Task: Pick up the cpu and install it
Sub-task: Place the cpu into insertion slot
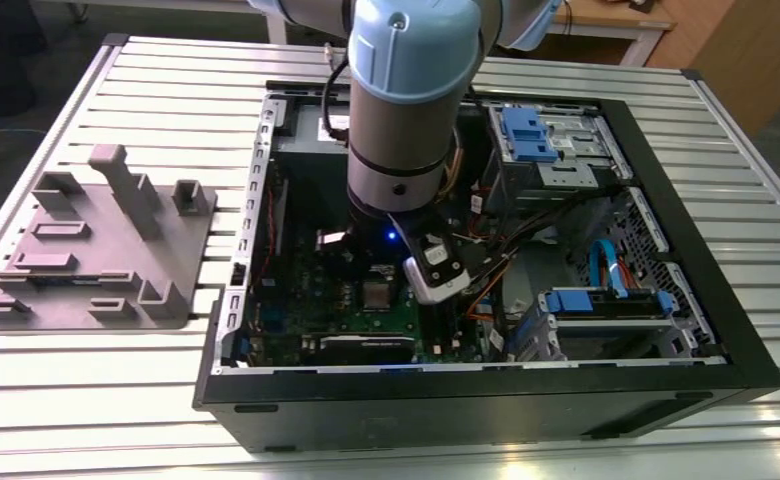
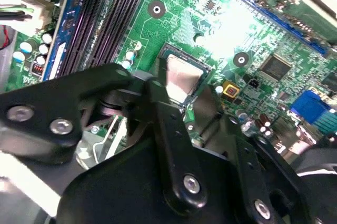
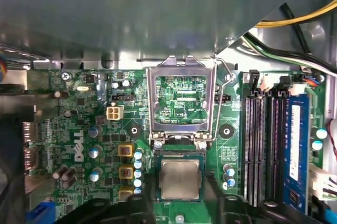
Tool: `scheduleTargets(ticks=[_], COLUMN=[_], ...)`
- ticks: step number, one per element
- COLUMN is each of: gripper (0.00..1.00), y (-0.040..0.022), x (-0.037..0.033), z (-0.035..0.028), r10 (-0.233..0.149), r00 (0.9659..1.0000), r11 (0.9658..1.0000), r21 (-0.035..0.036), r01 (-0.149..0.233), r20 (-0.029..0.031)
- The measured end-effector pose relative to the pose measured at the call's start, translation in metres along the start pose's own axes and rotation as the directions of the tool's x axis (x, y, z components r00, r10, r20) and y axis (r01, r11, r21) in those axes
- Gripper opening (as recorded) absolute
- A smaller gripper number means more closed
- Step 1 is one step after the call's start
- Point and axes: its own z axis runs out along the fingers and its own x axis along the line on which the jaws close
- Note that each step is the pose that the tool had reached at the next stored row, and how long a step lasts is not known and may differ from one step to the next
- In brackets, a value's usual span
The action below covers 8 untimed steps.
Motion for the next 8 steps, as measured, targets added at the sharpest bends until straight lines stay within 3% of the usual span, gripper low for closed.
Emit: scheduleTargets(ticks=[4,8], gripper=[0.33,0.21], y=[-0.0002,-0.0002], x=[0.0001,0.0001], z=[-0.0053,-0.0057], r10=[0.000,0.000], r00=[1.0000,1.0000], r11=[1.0000,1.0000], r21=[0.0001,0.0000], r01=[0.000,0.000], r20=[-0.0002,-0.0001])
